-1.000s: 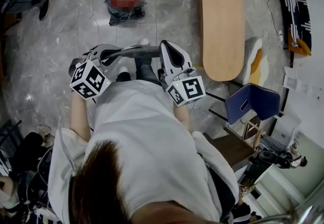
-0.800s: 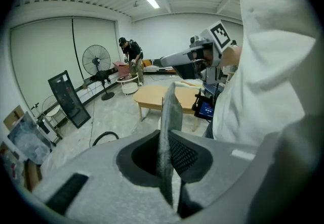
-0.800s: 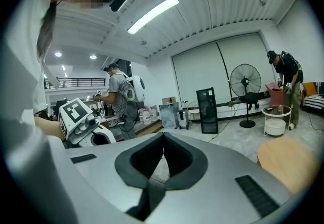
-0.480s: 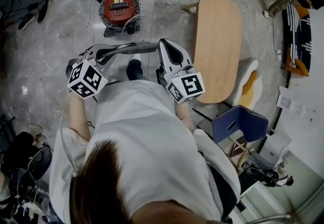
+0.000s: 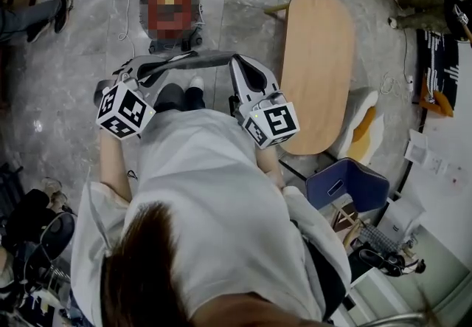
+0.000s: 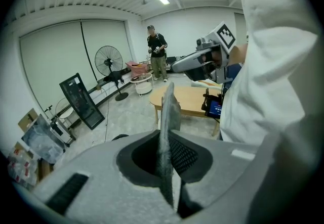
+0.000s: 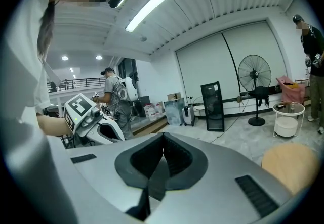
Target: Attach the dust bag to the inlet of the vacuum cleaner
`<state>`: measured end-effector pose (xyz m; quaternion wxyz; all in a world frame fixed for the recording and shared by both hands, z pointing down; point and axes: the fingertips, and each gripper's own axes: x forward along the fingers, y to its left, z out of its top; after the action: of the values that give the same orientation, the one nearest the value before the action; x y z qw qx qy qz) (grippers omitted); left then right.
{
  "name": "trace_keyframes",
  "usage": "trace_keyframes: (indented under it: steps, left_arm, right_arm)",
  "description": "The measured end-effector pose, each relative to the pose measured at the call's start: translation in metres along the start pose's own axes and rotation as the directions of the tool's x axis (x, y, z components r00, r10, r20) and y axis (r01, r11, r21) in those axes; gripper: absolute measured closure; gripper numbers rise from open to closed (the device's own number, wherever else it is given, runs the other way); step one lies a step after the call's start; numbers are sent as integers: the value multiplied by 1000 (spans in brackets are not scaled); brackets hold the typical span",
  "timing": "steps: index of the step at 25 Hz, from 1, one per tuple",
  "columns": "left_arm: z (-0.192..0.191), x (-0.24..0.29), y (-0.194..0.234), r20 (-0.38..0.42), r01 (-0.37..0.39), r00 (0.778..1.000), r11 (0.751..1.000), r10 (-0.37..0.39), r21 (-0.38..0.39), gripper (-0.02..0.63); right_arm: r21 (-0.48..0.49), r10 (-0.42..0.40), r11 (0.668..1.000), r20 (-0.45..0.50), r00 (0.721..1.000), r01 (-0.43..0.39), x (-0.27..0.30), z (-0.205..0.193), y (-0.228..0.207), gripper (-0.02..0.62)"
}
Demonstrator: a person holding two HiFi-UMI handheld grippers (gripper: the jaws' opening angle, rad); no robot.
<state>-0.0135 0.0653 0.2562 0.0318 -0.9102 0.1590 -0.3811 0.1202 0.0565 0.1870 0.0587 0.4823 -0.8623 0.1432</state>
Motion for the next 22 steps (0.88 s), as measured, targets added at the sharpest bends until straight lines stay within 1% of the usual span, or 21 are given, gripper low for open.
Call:
trace_keyframes:
  steps: [10, 14, 18, 22]
  left_arm:
    - [-2, 8, 5, -3, 46, 999, 998, -46, 38, 568]
    - [-6, 5, 15, -2, 73, 997, 996, -73, 50, 568]
    - [-9, 1, 29, -13, 80, 997, 995, -80, 67, 568]
    - [-14, 5, 40, -29, 94, 995, 991, -92, 92, 568]
  right_arm:
    - [-32, 30, 999, 11, 999, -30, 16, 8, 7, 594]
    - [-18, 26, 1000, 25, 999, -25, 31, 17, 12, 594]
    - [-19, 26, 1000, 34, 999, -25, 41, 26, 17, 594]
    - [-43, 30, 999, 36, 999, -28, 50, 29, 16, 594]
